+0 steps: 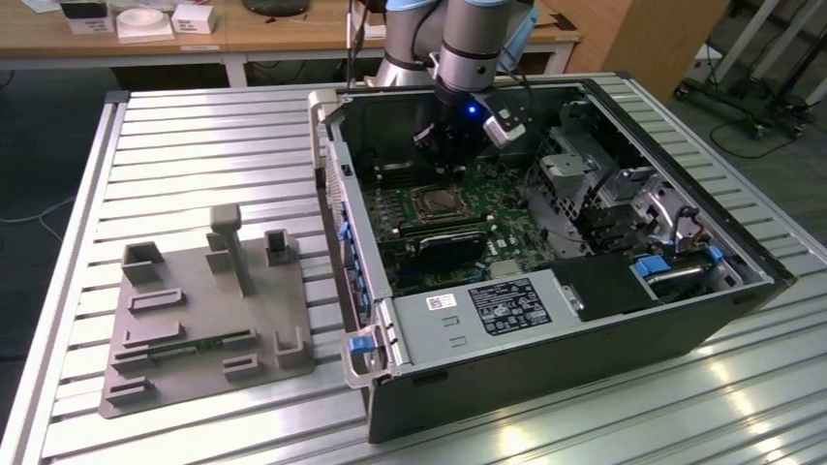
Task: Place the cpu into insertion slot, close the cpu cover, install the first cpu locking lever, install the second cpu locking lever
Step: 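Install the first cpu locking lever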
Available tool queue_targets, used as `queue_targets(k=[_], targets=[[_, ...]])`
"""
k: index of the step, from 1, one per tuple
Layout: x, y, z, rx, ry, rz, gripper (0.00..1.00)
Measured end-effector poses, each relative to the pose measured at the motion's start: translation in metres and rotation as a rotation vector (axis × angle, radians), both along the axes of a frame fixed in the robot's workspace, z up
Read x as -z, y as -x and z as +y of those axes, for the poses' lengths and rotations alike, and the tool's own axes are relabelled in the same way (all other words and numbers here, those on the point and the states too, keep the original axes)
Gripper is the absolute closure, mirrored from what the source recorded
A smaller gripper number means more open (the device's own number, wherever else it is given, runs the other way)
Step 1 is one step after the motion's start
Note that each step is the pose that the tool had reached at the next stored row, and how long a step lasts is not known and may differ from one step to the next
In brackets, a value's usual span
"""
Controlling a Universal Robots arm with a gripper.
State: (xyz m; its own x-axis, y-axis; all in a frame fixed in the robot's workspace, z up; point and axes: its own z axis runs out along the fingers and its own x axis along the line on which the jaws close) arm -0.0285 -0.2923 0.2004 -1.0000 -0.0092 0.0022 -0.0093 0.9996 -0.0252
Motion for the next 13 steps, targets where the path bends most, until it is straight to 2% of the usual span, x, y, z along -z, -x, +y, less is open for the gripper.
queue_targets(k=[8,13], targets=[[0.0035,-0.0001,0.0001,0.000,0.0005,0.0006,0.90],[-0.0023,-0.0001,0.0006,0.000,0.0001,0.0004,0.90]])
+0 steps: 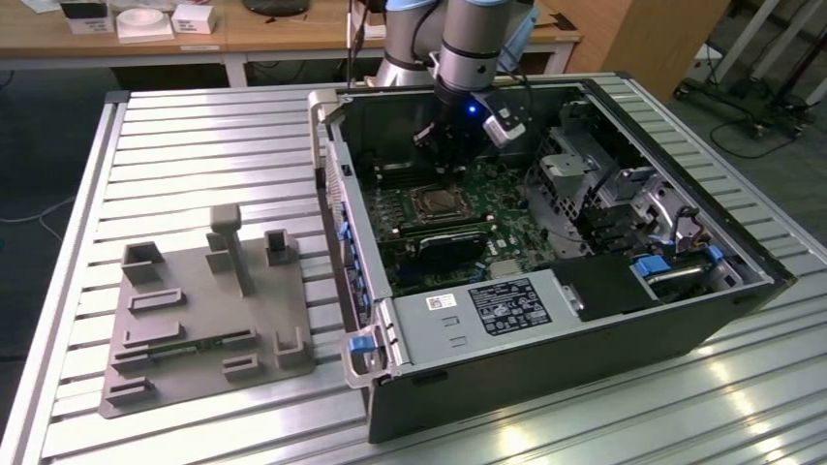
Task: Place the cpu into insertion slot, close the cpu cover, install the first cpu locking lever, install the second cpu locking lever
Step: 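Install the first cpu locking lever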
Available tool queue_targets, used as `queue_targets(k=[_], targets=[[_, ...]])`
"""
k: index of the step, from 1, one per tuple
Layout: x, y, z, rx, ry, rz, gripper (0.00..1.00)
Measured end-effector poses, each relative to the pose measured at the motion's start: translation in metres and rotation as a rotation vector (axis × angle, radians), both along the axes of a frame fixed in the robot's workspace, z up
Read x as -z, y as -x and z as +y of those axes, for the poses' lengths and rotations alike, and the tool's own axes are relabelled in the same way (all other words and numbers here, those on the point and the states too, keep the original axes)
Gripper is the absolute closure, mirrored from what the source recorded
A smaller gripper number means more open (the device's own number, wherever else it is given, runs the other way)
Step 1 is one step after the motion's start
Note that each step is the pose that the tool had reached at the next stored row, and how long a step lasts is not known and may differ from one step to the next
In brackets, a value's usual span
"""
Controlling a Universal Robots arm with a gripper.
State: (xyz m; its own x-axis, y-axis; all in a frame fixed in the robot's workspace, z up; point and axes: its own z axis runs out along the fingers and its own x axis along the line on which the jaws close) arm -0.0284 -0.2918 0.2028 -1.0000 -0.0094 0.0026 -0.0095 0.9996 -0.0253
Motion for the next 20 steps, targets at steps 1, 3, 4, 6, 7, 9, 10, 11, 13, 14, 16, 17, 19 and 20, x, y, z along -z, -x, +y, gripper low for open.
queue_targets(k=[1,3,4,6,7,9,10,11,13,14,16,17,19,20], targets=[[-0.0002,0.0000,0.0001,0.000,-0.0001,-0.0001,0.90],[-0.0002,0.0000,0.0002,0.000,0.0047,-0.0001,0.90],[-0.0003,0.0000,0.0002,0.000,0.0083,0.0000,0.90],[-0.0002,0.0000,0.0004,0.000,0.0134,-0.0002,0.90],[-0.0002,0.0000,0.0004,0.000,0.0154,-0.0001,0.90],[-0.0003,0.0000,0.0005,0.000,0.0198,0.0000,0.90],[-0.0002,0.0000,0.0005,0.000,0.0220,0.0000,0.90],[-0.0002,0.0000,0.0005,0.000,0.0240,-0.0001,0.90],[0.0002,0.0000,0.0005,0.000,0.0284,0.0000,0.90],[0.0004,0.0000,0.0006,0.000,0.0300,0.0000,0.90],[0.0004,0.0000,0.0005,0.000,0.0307,0.0001,0.90],[0.0006,0.0000,0.0006,0.000,0.0310,-0.0001,0.90],[0.0008,0.0000,0.0006,0.000,0.0328,-0.0001,0.90],[0.0010,0.0000,0.0006,0.000,0.0337,-0.0001,0.90]])
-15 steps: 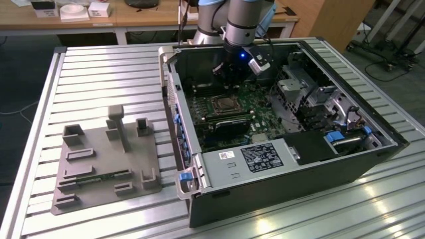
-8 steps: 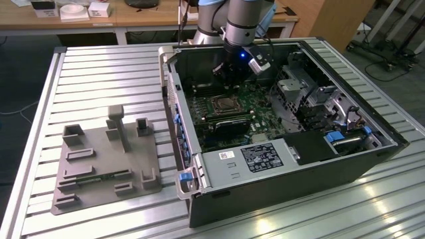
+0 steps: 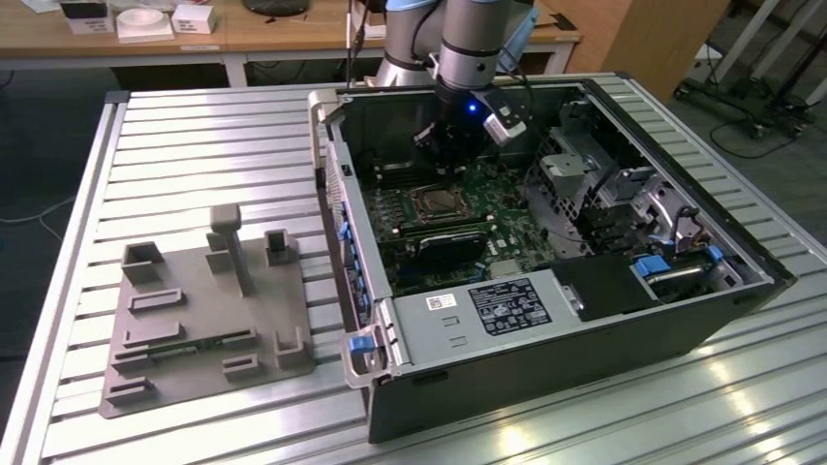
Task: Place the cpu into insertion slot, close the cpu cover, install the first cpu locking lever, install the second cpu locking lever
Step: 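Install the first cpu locking lever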
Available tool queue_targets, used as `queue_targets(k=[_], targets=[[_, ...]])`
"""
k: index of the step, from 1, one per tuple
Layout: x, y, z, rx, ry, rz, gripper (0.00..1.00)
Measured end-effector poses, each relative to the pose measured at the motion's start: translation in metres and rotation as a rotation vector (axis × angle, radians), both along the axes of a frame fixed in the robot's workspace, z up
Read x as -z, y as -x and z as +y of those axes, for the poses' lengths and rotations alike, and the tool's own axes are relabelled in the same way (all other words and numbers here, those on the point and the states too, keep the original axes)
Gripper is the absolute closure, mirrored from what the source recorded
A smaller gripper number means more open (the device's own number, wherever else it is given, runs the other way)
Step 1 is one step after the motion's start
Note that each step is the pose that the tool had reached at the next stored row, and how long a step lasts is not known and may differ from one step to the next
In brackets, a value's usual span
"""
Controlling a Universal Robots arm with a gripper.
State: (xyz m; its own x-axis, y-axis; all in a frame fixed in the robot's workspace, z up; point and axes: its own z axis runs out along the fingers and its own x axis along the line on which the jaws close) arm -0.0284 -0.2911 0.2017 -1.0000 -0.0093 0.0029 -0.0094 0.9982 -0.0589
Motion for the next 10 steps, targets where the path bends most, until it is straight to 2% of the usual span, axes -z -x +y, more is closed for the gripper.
queue_targets(k=[5,6,10], targets=[[0.0017,0.0000,0.0001,0.000,0.0056,0.0001,0.90],[0.0039,0.0000,0.0002,0.000,0.0102,0.0008,0.90],[0.0042,-0.0002,0.0007,0.000,0.0094,0.0000,0.90]])
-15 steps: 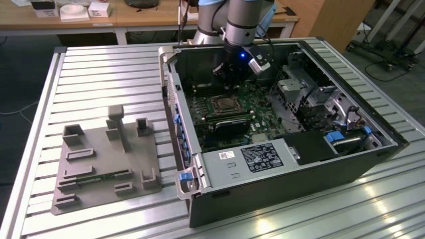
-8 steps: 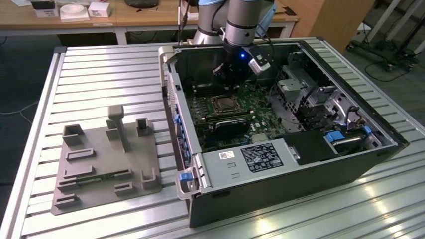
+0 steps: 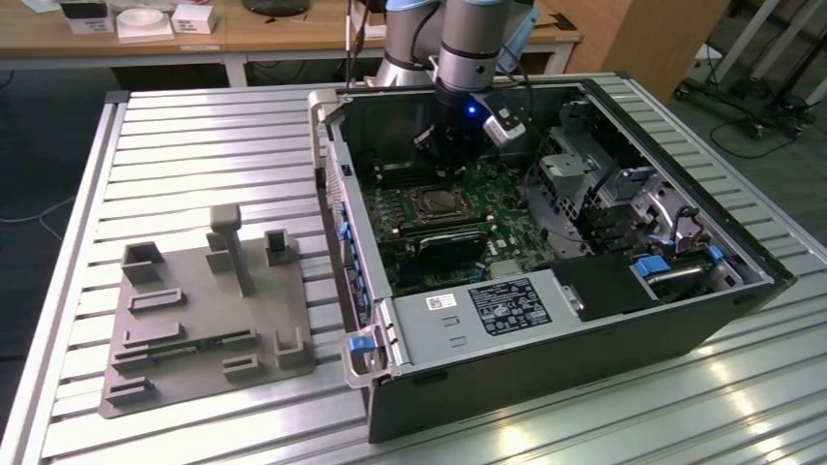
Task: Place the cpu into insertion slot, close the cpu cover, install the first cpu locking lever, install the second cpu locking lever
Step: 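Install the first cpu locking lever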
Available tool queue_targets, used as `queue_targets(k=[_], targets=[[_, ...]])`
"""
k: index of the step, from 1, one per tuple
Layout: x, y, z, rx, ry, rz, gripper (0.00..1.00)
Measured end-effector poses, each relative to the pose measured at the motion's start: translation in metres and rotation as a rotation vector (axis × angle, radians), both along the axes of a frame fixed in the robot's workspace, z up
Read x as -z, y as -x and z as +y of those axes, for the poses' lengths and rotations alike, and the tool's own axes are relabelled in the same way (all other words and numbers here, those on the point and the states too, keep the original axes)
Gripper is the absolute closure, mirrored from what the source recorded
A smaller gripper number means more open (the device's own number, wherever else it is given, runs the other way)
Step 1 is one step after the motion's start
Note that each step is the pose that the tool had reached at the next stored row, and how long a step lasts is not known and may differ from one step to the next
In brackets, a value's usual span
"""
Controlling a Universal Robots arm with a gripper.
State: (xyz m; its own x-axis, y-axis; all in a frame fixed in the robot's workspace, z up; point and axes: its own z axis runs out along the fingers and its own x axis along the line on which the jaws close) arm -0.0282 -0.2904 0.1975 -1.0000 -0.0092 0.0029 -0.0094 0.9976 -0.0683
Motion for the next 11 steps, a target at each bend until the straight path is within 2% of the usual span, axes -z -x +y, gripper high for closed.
queue_targets(k=[11], targets=[[-0.0180,0.000,0.0001,0.000,0.0002,0.0002,0.90]])
